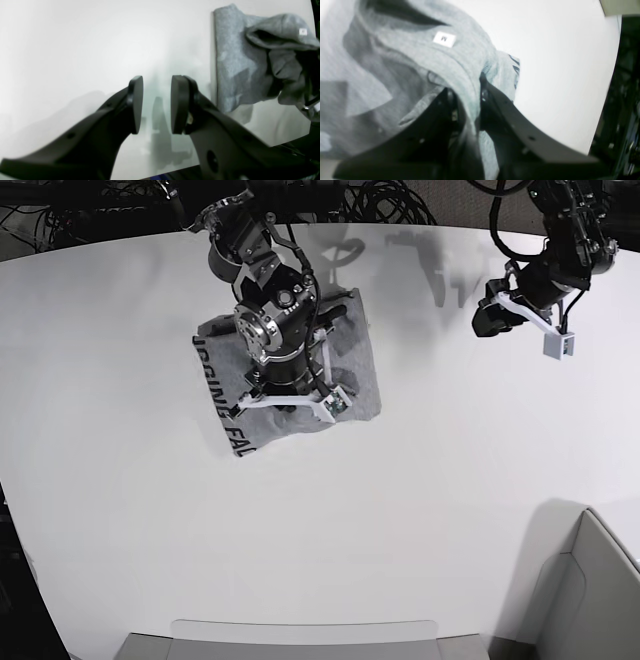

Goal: Fold the T-shirt properly
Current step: 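Press the right gripper down on the folded bundle to flatten it, then grasp the bundle's sides with both grippers and rotate it, then carry the folded bundle with the left gripper to the table's side and release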

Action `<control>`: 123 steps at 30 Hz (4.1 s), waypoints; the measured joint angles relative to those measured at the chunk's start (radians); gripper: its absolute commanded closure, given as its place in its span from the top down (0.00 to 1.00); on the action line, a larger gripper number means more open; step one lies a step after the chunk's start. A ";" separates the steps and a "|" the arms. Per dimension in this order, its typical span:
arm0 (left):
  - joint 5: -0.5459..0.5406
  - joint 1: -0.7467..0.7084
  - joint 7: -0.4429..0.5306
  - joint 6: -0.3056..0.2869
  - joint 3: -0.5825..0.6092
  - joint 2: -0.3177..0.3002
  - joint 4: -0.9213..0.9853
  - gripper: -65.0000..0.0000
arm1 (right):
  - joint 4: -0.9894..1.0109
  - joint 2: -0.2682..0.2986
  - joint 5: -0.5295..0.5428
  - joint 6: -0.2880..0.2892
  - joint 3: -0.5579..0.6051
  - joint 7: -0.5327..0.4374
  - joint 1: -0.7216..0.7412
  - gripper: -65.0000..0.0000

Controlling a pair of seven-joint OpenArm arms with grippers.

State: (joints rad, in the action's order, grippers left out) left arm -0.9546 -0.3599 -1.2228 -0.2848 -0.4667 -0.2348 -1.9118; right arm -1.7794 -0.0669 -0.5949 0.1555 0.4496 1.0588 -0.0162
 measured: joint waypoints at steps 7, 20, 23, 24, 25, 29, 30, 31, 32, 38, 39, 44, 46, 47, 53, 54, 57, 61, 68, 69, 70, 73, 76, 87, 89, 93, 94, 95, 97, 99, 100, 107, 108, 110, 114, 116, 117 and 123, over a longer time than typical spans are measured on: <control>0.000 0.000 0.000 0.000 0.000 0.000 0.000 0.30 | 0.094 -0.034 -0.043 0.000 0.099 -0.006 0.014 0.00; 0.002 0.006 0.004 0.000 0.000 0.000 0.056 0.30 | 0.151 -0.053 -0.135 0.000 0.217 -0.005 0.004 0.07; 0.002 0.008 0.012 0.001 0.000 0.000 0.111 0.30 | 0.147 -0.044 -0.136 0.000 0.237 -0.009 -0.018 0.25; 0.002 0.008 0.012 0.000 0.000 0.000 0.127 0.30 | 0.146 -0.043 -0.135 0.000 0.244 -0.008 -0.027 0.31; 0.004 0.008 0.013 0.000 0.000 0.000 0.138 0.30 | 0.146 -0.041 -0.135 0.000 0.254 -0.009 -0.034 0.34; 0.004 0.008 0.012 0.001 0.000 0.000 0.152 0.30 | 0.098 -0.008 -0.120 0.000 0.286 -0.011 -0.048 0.35; 0.004 0.008 0.013 0.001 0.000 0.000 0.152 0.30 | 0.083 -0.008 -0.122 0.000 0.284 -0.008 -0.051 0.34; 0.004 0.008 0.012 0.001 0.000 0.000 0.152 0.30 | 0.067 -0.006 -0.126 0.000 0.280 -0.008 -0.053 0.34; 0.003 0.008 0.012 0.001 0.000 0.000 0.152 0.30 | 0.053 -0.002 -0.128 0.001 0.280 -0.008 -0.053 0.34; 0.004 0.015 0.012 0.001 0.000 0.002 0.152 0.30 | -0.010 0.027 -0.006 0.001 0.236 -0.010 -0.050 0.34; 0.004 0.022 0.012 0.001 0.000 0.002 0.153 0.30 | -0.033 0.031 0.035 0.000 0.219 -0.008 -0.049 0.34; 0.004 0.039 0.014 0.001 0.000 0.002 0.154 0.30 | -0.119 0.040 0.254 0.003 0.201 -0.037 -0.048 0.34; 0.004 0.038 0.015 0.001 0.000 0.002 0.154 0.30 | -0.120 0.045 0.287 0.004 0.188 -0.031 -0.050 0.34; 0.004 0.036 0.015 0.001 0.000 0.002 0.154 0.30 | -0.120 0.047 0.291 0.005 0.175 -0.029 -0.050 0.34; 0.004 0.037 0.016 0.001 0.000 0.002 0.154 0.30 | -0.153 0.047 0.419 0.006 0.109 -0.037 -0.032 0.34; 0.004 0.037 0.016 0.001 0.000 0.002 0.154 0.30 | -0.157 0.046 0.431 0.005 0.075 -0.039 -0.027 0.33; 0.009 0.047 0.014 0.001 0.000 0.002 0.155 0.26 | -0.147 0.050 0.533 0.006 -0.078 -0.063 0.014 0.27; 0.010 0.118 0.018 0.001 0.000 0.003 0.158 0.18 | -0.125 0.098 0.739 0.001 -0.267 -0.087 0.071 0.10; 0.006 0.200 0.012 0.001 0.005 0.008 0.097 0.00 | 0.072 0.279 1.030 -0.002 -0.389 -0.089 0.113 0.00; -0.005 0.205 0.016 0.001 0.009 0.008 0.072 0.00 | 0.100 0.295 1.053 -0.002 -0.390 -0.085 0.111 0.00; -0.004 0.210 0.019 0.001 0.029 0.006 0.050 0.00 | 0.132 0.314 1.078 -0.002 -0.388 -0.092 0.110 0.00; 0.003 0.212 0.019 0.000 0.103 0.003 0.033 0.00 | 0.196 0.339 1.097 0.000 -0.388 -0.112 0.105 0.00; 0.004 0.208 0.016 0.000 0.206 0.005 0.034 0.00 | 0.234 0.341 1.097 0.000 -0.386 -0.141 0.098 0.00; 0.206 0.211 0.138 -0.001 0.558 -0.003 0.055 0.00 | 0.244 0.341 1.096 0.000 -0.385 -0.144 0.031 0.00; 0.321 0.229 0.177 -0.002 0.603 -0.003 0.093 0.00 | 0.243 0.341 1.098 0.000 -0.385 -0.144 0.020 0.00; 0.435 0.278 0.282 0.003 0.613 -0.003 0.207 0.00 | 0.242 0.341 1.097 0.000 -0.385 -0.147 -0.001 0.00; 0.440 0.293 0.294 0.002 0.612 -0.003 0.240 0.00 | 0.241 0.341 1.097 0.000 -0.385 -0.150 -0.006 0.00; 0.453 0.309 0.295 0.000 0.612 -0.003 0.269 0.00 | 0.241 0.341 1.098 0.000 -0.385 -0.151 -0.012 0.00; 0.456 0.340 0.322 0.000 0.612 -0.003 0.324 0.00 | 0.230 0.341 1.097 0.000 -0.386 -0.162 -0.027 0.00; 0.455 0.386 0.340 -0.002 0.611 -0.003 0.396 0.00 | 0.203 0.344 1.096 0.000 -0.385 -0.158 -0.051 0.00; 0.455 0.406 0.351 -0.001 0.613 -0.003 0.424 0.00 | 0.190 0.345 1.096 -0.001 -0.376 -0.159 -0.064 0.00; 0.458 0.463 0.375 0.005 0.537 -0.005 0.392 0.00 | -0.018 0.380 1.095 0.000 -0.304 -0.103 -0.100 0.00; 0.458 0.462 0.378 0.009 0.531 -0.008 0.354 0.00 | -0.056 0.378 1.102 0.001 -0.315 -0.107 -0.098 0.00; 0.456 0.463 0.381 0.007 0.528 -0.009 0.273 0.00 | -0.115 0.372 1.116 0.001 -0.365 -0.109 -0.086 0.00; 0.451 0.430 0.328 0.001 0.531 -0.006 0.122 0.00 | -0.116 0.375 1.090 0.000 -0.471 -0.108 -0.034 0.00; 0.452 0.366 0.250 0.001 0.533 -0.006 0.045 0.00 | -0.050 0.374 1.094 0.001 -0.478 -0.108 0.013 0.00; 0.454 0.316 0.208 0.004 0.539 -0.006 0.007 0.00 | -0.004 0.371 1.099 0.002 -0.473 -0.108 0.038 0.00; 0.454 0.113 0.153 0.001 0.665 -0.049 -0.111 0.00 | 0.272 0.375 1.091 0.001 -0.384 -0.110 0.218 0.00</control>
State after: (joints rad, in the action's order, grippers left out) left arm -0.5003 -0.2474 -1.0695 -0.2836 0.1982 -0.2836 -2.0224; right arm -1.5078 0.3077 0.4961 0.1562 0.0658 0.9489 0.2020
